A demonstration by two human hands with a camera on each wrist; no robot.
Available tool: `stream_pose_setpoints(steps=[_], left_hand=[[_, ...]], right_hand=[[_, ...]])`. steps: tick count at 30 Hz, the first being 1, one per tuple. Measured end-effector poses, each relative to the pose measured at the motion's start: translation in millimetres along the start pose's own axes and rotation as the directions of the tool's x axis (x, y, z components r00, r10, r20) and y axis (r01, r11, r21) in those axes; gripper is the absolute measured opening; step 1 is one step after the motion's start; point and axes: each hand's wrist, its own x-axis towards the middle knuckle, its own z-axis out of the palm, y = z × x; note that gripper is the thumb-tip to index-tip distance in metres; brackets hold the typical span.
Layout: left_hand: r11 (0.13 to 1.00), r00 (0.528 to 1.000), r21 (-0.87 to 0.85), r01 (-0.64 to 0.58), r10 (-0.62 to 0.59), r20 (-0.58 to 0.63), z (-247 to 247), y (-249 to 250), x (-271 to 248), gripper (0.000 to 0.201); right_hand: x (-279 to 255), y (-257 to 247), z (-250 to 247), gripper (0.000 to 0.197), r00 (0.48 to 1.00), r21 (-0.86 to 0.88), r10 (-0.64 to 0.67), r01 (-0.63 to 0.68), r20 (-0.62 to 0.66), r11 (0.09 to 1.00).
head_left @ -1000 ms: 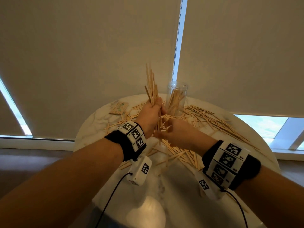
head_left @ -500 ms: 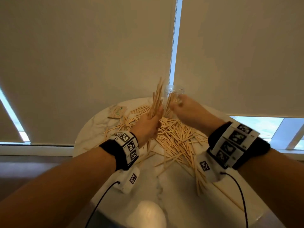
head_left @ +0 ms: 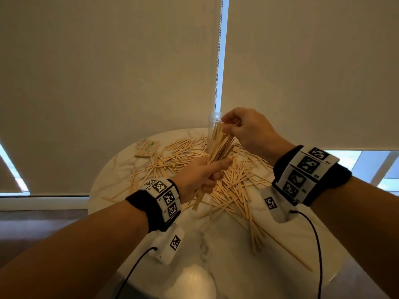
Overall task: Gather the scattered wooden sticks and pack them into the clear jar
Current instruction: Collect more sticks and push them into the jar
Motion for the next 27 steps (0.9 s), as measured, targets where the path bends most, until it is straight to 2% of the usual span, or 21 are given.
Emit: stream_pose_setpoints(steps=[4, 6, 9, 11, 13, 14, 15, 17, 19, 21, 23, 24, 25, 27], left_hand=[[0.999, 0.998, -0.007, 0.048, -0.048, -0.036, 6, 1, 2, 0.027], [0.998, 0.998, 0.04, 0.042, -0.04, -0.049, 8, -2, 2, 0.032], [0.99, 0.998, 0.139, 0.015, -0.006, -0.07, 11, -4, 2, 0.035], [0.977, 0.997, 0.214, 0.002, 0.015, -0.078, 13, -3, 3, 0.032], [0.969, 0.997, 0.246, -0.021, 0.038, -0.067, 16, -1, 5, 0.026], [0.968, 0.996, 0.249, -0.033, 0.051, -0.067, 16, 0, 6, 0.023], [0.968, 0.995, 0.246, -0.045, 0.065, -0.074, 16, 1, 7, 0.023], [0.98, 0.987, 0.186, -0.074, 0.098, -0.125, 11, 4, 9, 0.026], [0.989, 0.962, 0.079, -0.126, 0.141, -0.234, 2, 12, 12, 0.029], [0.98, 0.913, -0.073, -0.185, 0.144, -0.382, -8, 20, 18, 0.023], [0.949, 0.871, -0.212, -0.235, 0.109, -0.479, -11, 25, 23, 0.018], [0.937, 0.862, -0.248, -0.247, 0.095, -0.498, -11, 25, 25, 0.017], [0.934, 0.858, -0.262, -0.243, 0.081, -0.507, -9, 23, 26, 0.017], [0.948, 0.857, -0.254, -0.19, 0.034, -0.513, -4, 18, 22, 0.027]], right_hand=[[-11, -7, 8, 0.02, 0.988, -0.043, -0.096, 0.102, 0.123, 0.994], [-15, -12, 12, 0.03, 0.978, -0.086, -0.105, 0.122, 0.179, 0.989], [-15, -12, 12, 0.035, 0.991, -0.107, -0.05, 0.063, 0.12, 0.992], [-16, -12, 14, 0.038, 0.978, -0.112, 0.016, 0.008, 0.21, 0.994], [-18, -11, 21, 0.04, 0.935, -0.091, 0.058, -0.028, 0.349, 0.995], [-19, -11, 24, 0.039, 0.925, -0.065, 0.059, -0.037, 0.375, 0.997], [-20, -12, 26, 0.04, 0.928, -0.019, 0.053, -0.049, 0.37, 0.999], [-21, -11, 28, 0.054, 0.954, 0.124, 0.061, -0.102, 0.292, 0.987], [-26, -7, 26, 0.069, 0.967, 0.195, 0.113, -0.159, 0.229, 0.968], [-34, -1, 27, 0.081, 0.914, 0.175, 0.18, -0.257, 0.362, 0.951], [-45, 3, 36, 0.086, 0.784, 0.155, 0.218, -0.37, 0.582, 0.916], [-50, 4, 42, 0.08, 0.721, 0.176, 0.215, -0.426, 0.659, 0.888], [-53, 5, 48, 0.068, 0.694, 0.228, 0.189, -0.462, 0.694, 0.857], [-55, 3, 60, 0.038, 0.74, 0.328, 0.165, -0.472, 0.652, 0.818]])
